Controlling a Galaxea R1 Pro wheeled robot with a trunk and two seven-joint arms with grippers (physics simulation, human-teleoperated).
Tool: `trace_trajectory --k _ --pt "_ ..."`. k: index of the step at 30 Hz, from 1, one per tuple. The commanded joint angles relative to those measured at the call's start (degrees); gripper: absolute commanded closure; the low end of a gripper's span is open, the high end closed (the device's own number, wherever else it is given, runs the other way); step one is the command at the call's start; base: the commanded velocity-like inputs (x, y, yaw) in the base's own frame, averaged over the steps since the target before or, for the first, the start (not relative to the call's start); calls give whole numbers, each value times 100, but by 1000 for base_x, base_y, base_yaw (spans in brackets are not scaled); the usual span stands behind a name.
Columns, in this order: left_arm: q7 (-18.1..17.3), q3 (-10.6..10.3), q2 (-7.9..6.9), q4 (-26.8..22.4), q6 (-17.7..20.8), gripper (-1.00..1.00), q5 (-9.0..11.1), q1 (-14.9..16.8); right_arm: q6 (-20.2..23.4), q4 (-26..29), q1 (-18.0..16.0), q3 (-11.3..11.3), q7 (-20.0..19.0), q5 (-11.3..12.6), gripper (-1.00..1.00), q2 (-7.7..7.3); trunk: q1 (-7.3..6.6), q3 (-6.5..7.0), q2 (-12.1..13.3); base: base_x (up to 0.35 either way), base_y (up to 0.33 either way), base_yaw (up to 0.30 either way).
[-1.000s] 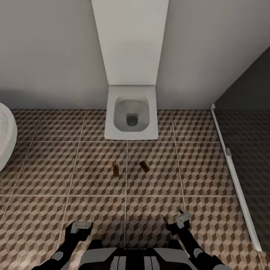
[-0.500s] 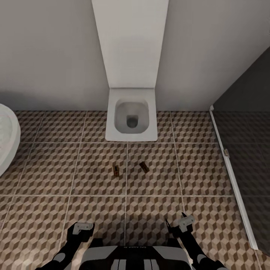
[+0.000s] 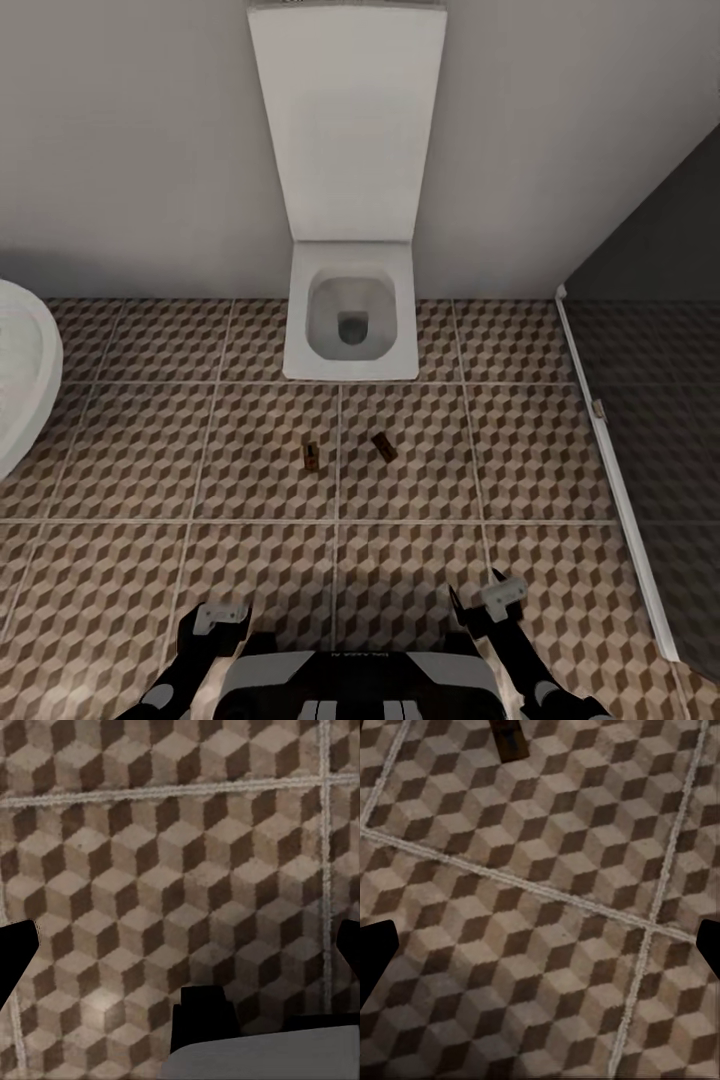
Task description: Take the four mousetraps from the cabinet in the bathroom and place them on the bathroom floor. Make sure all four end up on the same floor surface, and ensure that at least two of them are either under or directly next to the same bathroom sink.
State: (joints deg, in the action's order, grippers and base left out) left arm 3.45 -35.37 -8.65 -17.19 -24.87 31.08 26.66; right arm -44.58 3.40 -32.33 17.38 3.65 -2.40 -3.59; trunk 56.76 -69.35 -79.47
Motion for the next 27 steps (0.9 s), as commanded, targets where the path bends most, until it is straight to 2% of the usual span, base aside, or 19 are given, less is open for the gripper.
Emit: trace_trajectory --k 1,11,19,27 --pt "35 -49 -3 18 -19 -100 23 1 -11 -10 -2 25 37 -25 -100 -3 -23 17 40 0 0 0" --pt "33 -49 4 218 -46 -100 23 -30 -15 -53 -2 28 31 -24 -100 -2 -242 196 441 0 0 0" --pt "38 -49 4 338 -446 -100 24 -44 -15 -58 -2 29 30 -17 -100 -2 -418 340 762 0 0 0" --pt "34 -49 6 422 -578 -100 22 -47 -15 -59 -2 29 30 -16 -100 -2 -594 483 1083 0 0 0"
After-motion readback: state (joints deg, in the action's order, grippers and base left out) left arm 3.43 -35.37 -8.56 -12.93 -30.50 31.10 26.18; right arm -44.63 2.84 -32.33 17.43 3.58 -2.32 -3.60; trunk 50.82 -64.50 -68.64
